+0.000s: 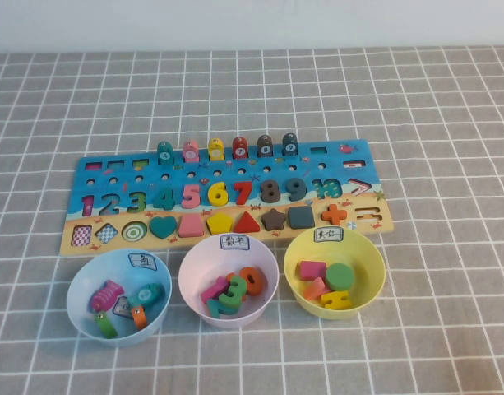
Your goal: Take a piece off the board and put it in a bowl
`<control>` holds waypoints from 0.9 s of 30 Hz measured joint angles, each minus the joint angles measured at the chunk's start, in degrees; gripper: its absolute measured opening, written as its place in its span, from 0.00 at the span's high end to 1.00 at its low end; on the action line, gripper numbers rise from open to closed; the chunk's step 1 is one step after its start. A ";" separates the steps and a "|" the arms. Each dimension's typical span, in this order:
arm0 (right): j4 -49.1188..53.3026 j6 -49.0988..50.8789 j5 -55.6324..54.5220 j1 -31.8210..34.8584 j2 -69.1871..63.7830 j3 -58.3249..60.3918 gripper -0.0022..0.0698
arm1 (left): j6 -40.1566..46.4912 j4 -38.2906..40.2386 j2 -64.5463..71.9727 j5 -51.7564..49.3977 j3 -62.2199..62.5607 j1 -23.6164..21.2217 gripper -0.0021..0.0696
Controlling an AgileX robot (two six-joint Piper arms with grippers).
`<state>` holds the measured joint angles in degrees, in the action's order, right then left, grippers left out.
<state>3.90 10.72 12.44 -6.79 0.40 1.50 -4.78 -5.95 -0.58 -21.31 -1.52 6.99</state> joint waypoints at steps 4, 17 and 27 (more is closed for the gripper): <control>-0.10 0.00 0.22 0.00 0.00 0.00 0.99 | 0.00 0.00 0.00 0.00 0.00 0.00 0.97; -13.26 -19.65 2.01 0.00 0.00 0.00 0.99 | 0.00 0.00 0.00 0.00 0.00 0.00 0.97; -14.41 -20.67 8.97 0.00 0.00 0.00 0.99 | 0.00 0.00 0.00 0.00 0.00 0.00 0.97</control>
<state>-10.51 -9.94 21.41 -6.79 0.40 1.50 -4.78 -5.95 -0.58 -21.31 -1.52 6.99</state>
